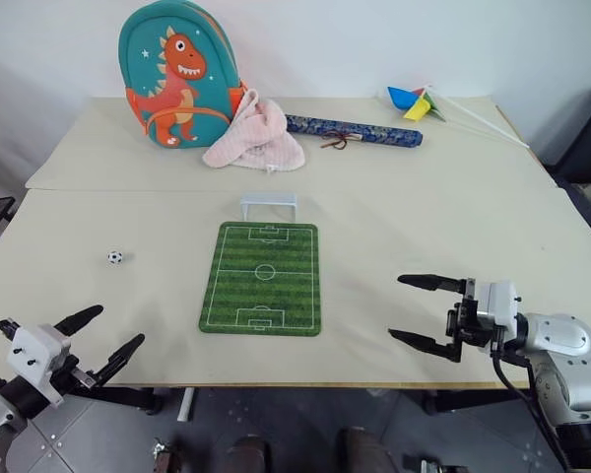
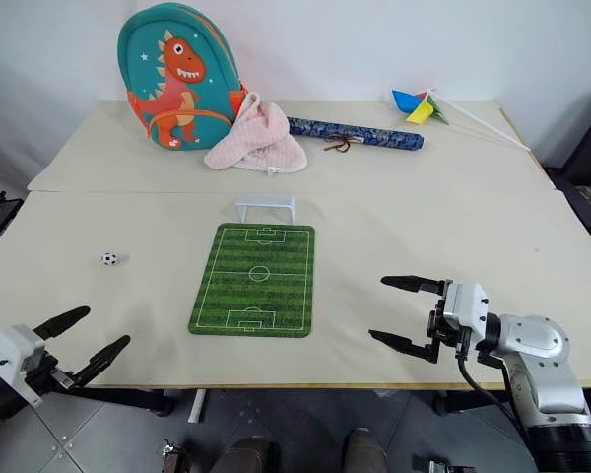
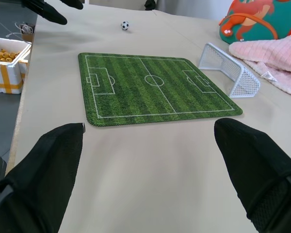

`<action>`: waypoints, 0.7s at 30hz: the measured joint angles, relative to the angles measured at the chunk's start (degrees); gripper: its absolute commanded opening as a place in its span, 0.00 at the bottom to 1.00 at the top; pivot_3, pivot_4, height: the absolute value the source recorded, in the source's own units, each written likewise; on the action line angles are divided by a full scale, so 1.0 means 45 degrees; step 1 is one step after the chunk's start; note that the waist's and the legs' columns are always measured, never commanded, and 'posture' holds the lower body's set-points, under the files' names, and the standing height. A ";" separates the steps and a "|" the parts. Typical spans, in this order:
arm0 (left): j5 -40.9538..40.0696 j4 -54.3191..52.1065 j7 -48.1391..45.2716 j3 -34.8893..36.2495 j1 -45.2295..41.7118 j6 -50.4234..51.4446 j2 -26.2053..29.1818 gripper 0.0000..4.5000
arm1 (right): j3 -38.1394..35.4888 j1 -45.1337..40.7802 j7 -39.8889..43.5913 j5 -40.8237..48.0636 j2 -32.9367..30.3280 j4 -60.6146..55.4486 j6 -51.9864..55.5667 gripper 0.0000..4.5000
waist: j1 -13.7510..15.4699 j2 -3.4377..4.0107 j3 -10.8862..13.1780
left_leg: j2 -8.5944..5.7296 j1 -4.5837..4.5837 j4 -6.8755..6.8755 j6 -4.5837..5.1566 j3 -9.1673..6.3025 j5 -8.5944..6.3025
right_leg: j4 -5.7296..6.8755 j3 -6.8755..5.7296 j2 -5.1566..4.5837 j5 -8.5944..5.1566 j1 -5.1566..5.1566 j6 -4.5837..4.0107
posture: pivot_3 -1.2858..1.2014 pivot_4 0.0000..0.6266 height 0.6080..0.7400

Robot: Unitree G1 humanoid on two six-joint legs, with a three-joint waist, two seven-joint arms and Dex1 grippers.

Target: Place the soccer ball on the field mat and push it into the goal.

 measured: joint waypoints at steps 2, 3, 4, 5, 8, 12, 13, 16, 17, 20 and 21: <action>-0.0027 -0.0004 -0.0071 0.0000 -0.0004 0.0000 0.0000 0.99 | 0.0004 -0.0001 0.0021 0.0002 0.0015 0.0003 0.0005 1.00 | -0.0003 0.0000 0.0000 | 0.0000 0.0000 0.0000 0.0000 0.0000 0.0000 | 0.0000 0.0001 0.0000 0.0000 0.0000 0.0000 | 0.52 0.24 1.00; -0.0038 -0.0004 -0.0074 0.0000 -0.0005 0.0000 -0.0001 0.99 | 0.0008 -0.0001 0.0033 0.0003 0.0029 0.0003 0.0012 1.00 | -0.0004 0.0000 0.0000 | 0.0001 0.0000 0.0000 0.0000 0.0000 0.0000 | 0.0000 0.0000 0.0000 0.0000 0.0000 0.0000 | 0.52 0.24 1.00; -0.0049 -0.0008 -0.0067 0.0004 -0.0008 0.0011 -0.0007 0.99 | 0.0013 -0.0003 0.0047 0.0007 0.0059 0.0003 0.0023 1.00 | -0.0003 0.0000 0.0000 | 0.0001 0.0000 0.0000 0.0000 0.0000 0.0000 | 0.0000 0.0001 0.0001 0.0000 0.0000 0.0000 | 0.52 0.24 1.00; -0.0143 -0.0027 -0.0016 0.0045 -0.0004 0.0102 -0.0063 0.99 | 0.0018 -0.0026 0.0043 0.0019 0.0155 0.0003 0.0047 1.00 | -0.0006 0.0000 0.0000 | 0.0001 0.0000 0.0000 0.0000 0.0000 0.0000 | 0.0000 0.0001 0.0000 0.0000 0.0000 0.0000 | 0.52 0.24 1.00; -0.0681 -0.0245 0.0508 0.0300 0.0089 0.0768 -0.0491 0.99 | 0.0155 -0.0300 -0.0135 0.0182 0.0747 -0.0026 0.0323 1.00 | -0.0039 0.0001 0.0001 | 0.0053 0.0001 0.0000 -0.0002 0.0002 -0.0001 | 0.0002 0.0001 0.0000 0.0000 -0.0003 0.0000 | 0.52 0.24 1.00; -0.1390 -0.0648 0.2950 0.1397 -0.0033 0.1792 -0.1989 0.99 | 0.0380 -0.0904 -0.1174 0.0425 0.2002 -0.0560 0.0761 1.00 | -0.0037 0.0002 0.0001 | 0.0063 0.0002 0.0001 -0.0008 0.0002 -0.0003 | 0.0011 0.0002 0.0006 0.0000 -0.0010 0.0000 | 0.52 0.24 1.00; -0.1520 -0.0626 0.3656 0.1699 -0.0118 0.1974 -0.2385 0.99 | 0.0465 -0.1054 -0.1533 0.0472 0.2355 -0.0769 0.0863 1.00 | -0.0018 0.0002 0.0001 | 0.0063 0.0002 0.0002 -0.0010 0.0000 -0.0003 | 0.0015 -0.0001 0.0007 0.0000 -0.0010 0.0000 | 0.52 0.24 1.00; -0.1537 -0.0487 0.5817 0.2429 -0.0650 0.2000 -0.3645 0.99 | 0.0576 -0.1480 -0.2380 0.0469 0.3217 -0.1146 0.0893 1.00 | 0.0024 0.0002 0.0001 | 0.0041 0.0001 0.0011 -0.0010 -0.0002 -0.0004 | 0.0018 0.0001 0.0000 0.0001 -0.0008 0.0002 | 0.52 0.24 1.00; -0.1467 -0.0476 0.6412 0.2504 -0.0793 0.1959 -0.3957 0.99 | 0.0634 -0.1610 -0.2592 0.0446 0.3417 -0.1245 0.0882 1.00 | 0.0071 -0.0011 -0.0005 | 0.0002 -0.0004 0.0016 -0.0011 -0.0011 -0.0004 | 0.0017 -0.0007 0.0002 0.0002 -0.0006 0.0002 | 0.52 0.24 1.00; -0.1201 -0.0422 0.7405 0.2492 -0.1048 0.1949 -0.4396 0.99 | 0.0679 -0.1871 -0.3039 0.0422 0.3714 -0.1373 0.0847 1.00 | 0.0158 -0.0024 -0.0012 | -0.0009 -0.0004 0.0016 -0.0010 -0.0013 -0.0004 | 0.0016 -0.0005 0.0003 0.0002 -0.0007 0.0002 | 0.52 0.24 1.00; -0.1197 -0.0458 0.7593 0.2412 -0.1189 0.1955 -0.4477 0.99 | 0.0679 -0.1876 -0.3185 0.0415 0.3738 -0.1373 0.0848 1.00 | 0.0203 -0.0025 -0.0013 | -0.0009 -0.0005 0.0016 -0.0010 -0.0013 -0.0004 | 0.0015 -0.0005 0.0003 0.0002 -0.0007 0.0002 | 0.52 0.24 1.00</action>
